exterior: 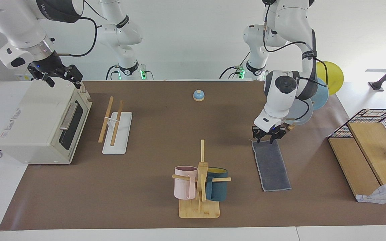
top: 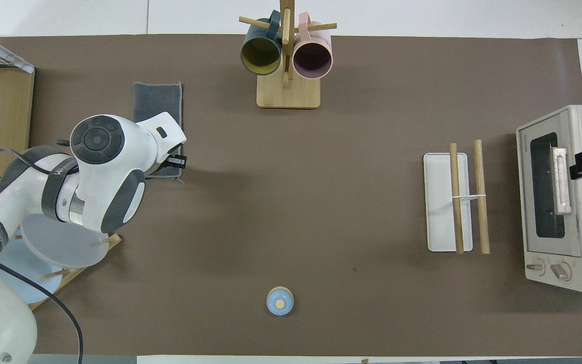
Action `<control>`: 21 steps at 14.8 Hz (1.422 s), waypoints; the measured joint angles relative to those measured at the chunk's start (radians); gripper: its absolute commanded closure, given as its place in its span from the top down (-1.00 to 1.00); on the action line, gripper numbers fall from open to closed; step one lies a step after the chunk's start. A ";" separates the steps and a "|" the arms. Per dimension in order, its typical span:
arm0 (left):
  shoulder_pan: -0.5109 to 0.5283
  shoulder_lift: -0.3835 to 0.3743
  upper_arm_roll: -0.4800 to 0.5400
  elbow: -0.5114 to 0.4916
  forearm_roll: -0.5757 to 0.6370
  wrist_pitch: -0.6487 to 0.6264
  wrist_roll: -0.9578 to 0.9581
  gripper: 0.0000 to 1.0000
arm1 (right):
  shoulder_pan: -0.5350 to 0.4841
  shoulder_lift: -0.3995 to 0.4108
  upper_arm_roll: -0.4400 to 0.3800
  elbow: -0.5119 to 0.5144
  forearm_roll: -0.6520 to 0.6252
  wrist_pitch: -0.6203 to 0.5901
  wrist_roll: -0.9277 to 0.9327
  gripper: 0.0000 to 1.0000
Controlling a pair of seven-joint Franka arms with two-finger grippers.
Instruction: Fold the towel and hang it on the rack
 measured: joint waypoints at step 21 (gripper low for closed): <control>0.160 0.161 0.001 0.067 -0.346 0.031 0.379 0.55 | 0.000 0.000 0.000 0.000 0.000 0.000 0.000 1.00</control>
